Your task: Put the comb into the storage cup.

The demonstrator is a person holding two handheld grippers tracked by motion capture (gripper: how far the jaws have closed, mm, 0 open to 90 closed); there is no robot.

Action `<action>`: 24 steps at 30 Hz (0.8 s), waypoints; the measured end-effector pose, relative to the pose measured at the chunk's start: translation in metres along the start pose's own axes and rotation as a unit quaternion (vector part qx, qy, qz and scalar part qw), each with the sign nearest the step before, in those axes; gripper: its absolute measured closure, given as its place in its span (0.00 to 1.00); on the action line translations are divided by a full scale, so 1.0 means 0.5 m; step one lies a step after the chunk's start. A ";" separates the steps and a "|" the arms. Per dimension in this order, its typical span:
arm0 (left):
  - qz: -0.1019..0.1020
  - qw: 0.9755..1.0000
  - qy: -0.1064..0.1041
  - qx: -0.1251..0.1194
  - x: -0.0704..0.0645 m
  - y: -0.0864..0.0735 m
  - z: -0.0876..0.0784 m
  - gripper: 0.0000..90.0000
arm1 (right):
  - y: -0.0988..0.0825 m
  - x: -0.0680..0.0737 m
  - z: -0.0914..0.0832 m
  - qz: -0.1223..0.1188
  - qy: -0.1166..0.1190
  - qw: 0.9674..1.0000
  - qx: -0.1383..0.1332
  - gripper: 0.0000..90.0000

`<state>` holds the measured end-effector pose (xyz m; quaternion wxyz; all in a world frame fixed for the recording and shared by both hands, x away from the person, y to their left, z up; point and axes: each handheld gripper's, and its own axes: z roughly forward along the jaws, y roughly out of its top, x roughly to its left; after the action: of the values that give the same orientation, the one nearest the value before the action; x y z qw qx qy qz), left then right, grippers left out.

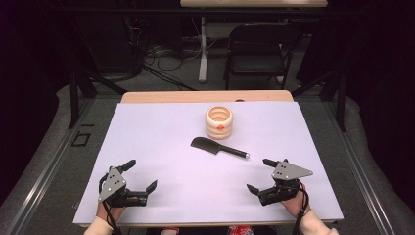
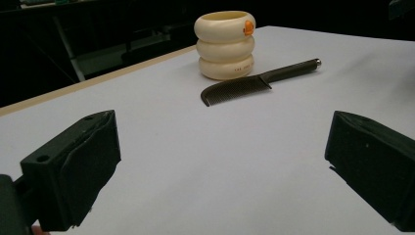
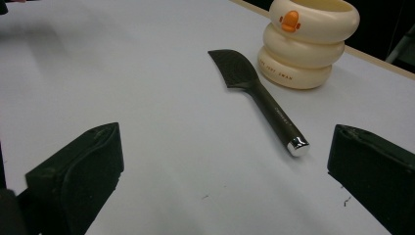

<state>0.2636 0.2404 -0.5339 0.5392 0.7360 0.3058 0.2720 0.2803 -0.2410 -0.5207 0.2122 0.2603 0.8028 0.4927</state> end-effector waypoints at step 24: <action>0.003 1.000 -0.003 0.002 0.002 -0.001 0.006 0.00 | 0.030 -0.020 0.065 -0.008 0.021 0.999 0.046 0.00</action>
<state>0.2663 0.2396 -0.5351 0.5376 0.7389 0.3025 0.2712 0.3107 -0.2192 -0.5201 0.1874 0.2532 0.8309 0.4587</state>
